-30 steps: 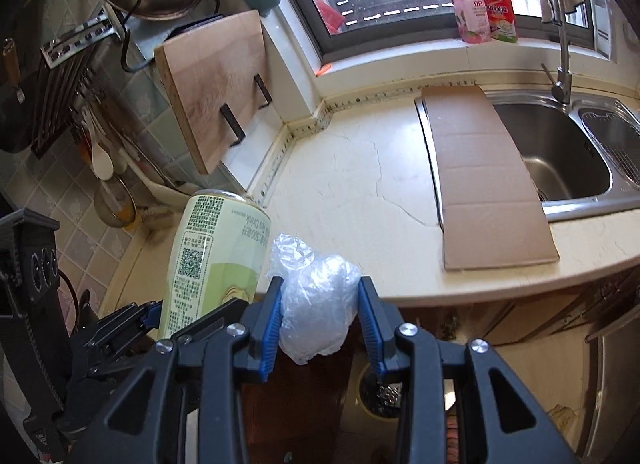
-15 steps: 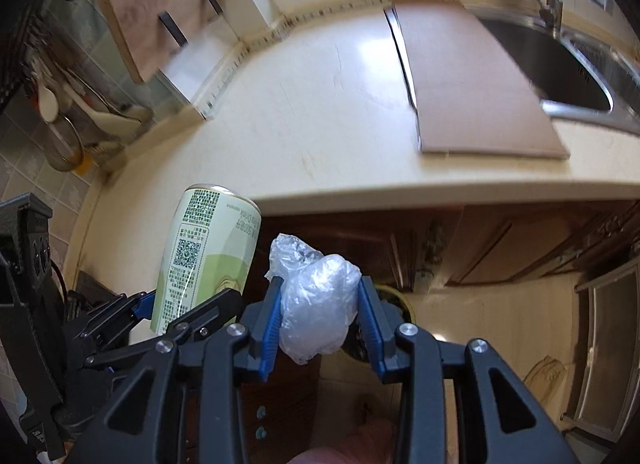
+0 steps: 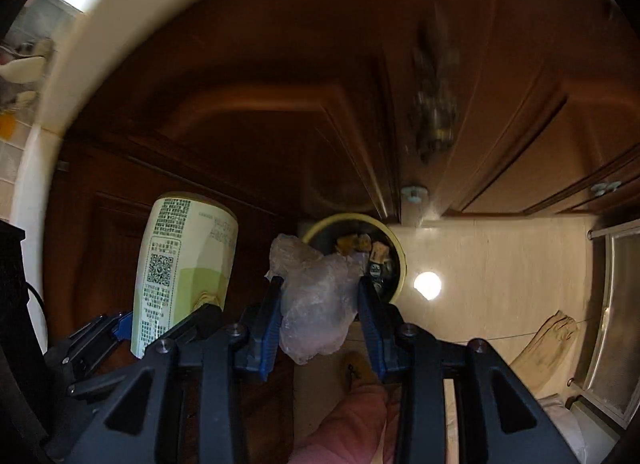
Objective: Collect trash
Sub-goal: 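Carry the paper cup and plastic bag down over the bin with both tools, then open both tools to drop the paper cup and plastic bag into the bin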
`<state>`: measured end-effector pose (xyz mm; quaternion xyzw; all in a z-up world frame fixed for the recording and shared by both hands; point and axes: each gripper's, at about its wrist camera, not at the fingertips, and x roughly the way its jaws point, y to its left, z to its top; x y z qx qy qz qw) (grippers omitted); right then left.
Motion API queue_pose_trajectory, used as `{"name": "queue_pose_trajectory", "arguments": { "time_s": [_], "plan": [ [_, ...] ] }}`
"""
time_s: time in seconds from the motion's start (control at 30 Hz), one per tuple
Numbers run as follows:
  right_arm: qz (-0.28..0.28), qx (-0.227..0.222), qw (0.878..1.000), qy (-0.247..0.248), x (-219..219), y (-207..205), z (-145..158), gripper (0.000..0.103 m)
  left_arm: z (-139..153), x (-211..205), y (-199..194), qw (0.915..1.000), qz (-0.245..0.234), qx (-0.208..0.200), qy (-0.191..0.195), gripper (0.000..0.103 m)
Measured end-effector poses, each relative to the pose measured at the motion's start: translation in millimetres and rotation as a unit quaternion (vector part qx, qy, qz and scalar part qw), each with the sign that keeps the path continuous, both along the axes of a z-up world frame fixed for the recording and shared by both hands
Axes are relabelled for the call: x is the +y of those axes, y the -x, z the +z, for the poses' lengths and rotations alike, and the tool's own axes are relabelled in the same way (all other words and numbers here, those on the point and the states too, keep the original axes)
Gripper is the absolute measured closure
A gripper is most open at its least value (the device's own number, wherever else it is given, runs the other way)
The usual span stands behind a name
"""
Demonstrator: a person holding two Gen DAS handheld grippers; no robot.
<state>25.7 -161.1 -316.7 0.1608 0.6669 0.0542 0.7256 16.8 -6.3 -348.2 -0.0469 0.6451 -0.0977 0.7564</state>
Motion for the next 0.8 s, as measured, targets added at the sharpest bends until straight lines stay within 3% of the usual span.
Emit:
{"name": "queue_pose_trajectory", "arguments": {
  "time_s": [0.4,0.63,0.73,0.8],
  "plan": [
    [0.024,0.024,0.999,0.014,3.3,-13.0,-105.9,0.066,-108.0,-4.3,-7.8,0.9997,-0.005,0.025,0.004,0.048],
    [0.042,0.031,0.998,0.026,12.7,-21.5,-151.7,0.064,-145.9,0.7,-16.0,0.9991,-0.018,0.037,-0.001,0.046],
    [0.047,0.035,0.998,0.026,15.4,-21.7,-165.5,0.063,-155.2,-0.4,-21.0,0.9988,-0.022,0.044,0.004,0.042],
    [0.047,0.041,0.998,0.020,13.0,-24.0,-174.0,0.062,-160.4,2.5,-21.0,0.9985,-0.021,0.051,0.002,0.028]
  ]
}}
